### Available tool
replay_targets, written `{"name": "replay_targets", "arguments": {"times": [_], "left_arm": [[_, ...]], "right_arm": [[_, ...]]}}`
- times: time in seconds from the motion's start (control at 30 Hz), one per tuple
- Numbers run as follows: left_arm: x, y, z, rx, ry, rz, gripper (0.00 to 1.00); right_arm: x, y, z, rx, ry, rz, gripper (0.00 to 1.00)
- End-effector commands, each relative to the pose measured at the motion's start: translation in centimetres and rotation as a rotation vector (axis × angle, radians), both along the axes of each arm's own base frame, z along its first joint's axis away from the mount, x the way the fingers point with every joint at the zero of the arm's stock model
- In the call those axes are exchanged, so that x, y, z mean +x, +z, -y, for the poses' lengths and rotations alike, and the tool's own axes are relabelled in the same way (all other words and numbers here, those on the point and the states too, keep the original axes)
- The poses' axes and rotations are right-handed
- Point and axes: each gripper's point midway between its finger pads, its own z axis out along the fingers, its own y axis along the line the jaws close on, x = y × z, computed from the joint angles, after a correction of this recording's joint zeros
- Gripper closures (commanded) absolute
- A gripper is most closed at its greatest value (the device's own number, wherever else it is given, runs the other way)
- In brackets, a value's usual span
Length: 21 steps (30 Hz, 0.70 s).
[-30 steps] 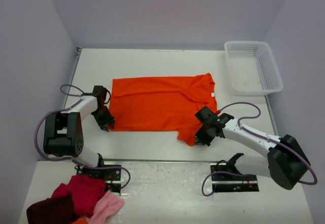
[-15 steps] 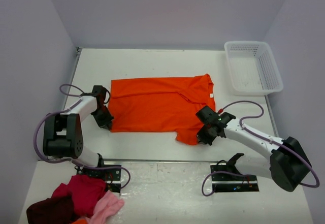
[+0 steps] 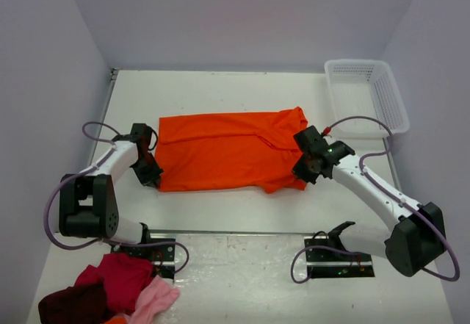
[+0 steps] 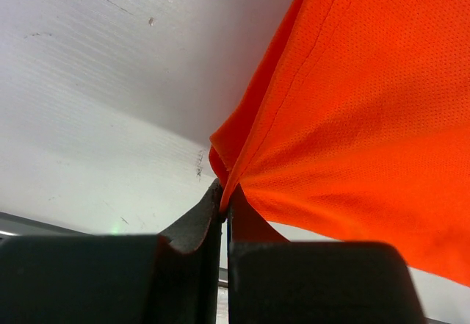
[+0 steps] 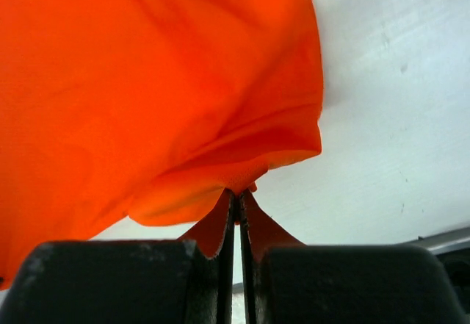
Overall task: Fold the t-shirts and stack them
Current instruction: Grap the side of the flattened tshirt closest away from the robot with both arms, then fold the other side of the tshirt into a rectangle
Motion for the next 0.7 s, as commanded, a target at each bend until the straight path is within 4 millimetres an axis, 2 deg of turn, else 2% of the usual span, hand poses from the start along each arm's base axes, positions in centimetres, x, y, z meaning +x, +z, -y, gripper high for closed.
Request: {"name": "replay_targets", "arguments": {"times": [0.0, 0.2, 0.43, 0.67], "left_arm": [[0.5, 0.7, -0.3, 0.001, 0.015, -0.003, 1.00], [2.9, 1.6, -0.4, 0.009, 0.011, 0.035, 1.00], [6.7, 4.3, -0.7, 0.020, -0.026, 0.129, 1.00], [8.4, 5.4, -0.9, 0.033, -0.031, 0.156, 1.00]], "right_arm": [[2.7, 3.5, 1.4, -0.099, 0.089, 0.092, 1.00], [4.8, 5.3, 1.8, -0.130, 0.112, 0.095, 1.00], [7.2, 5.7, 2.9, -0.148, 0.112, 0.080, 1.00], [9.9, 6.6, 3.9, -0.149, 0.101, 0.089, 1.00]]}}
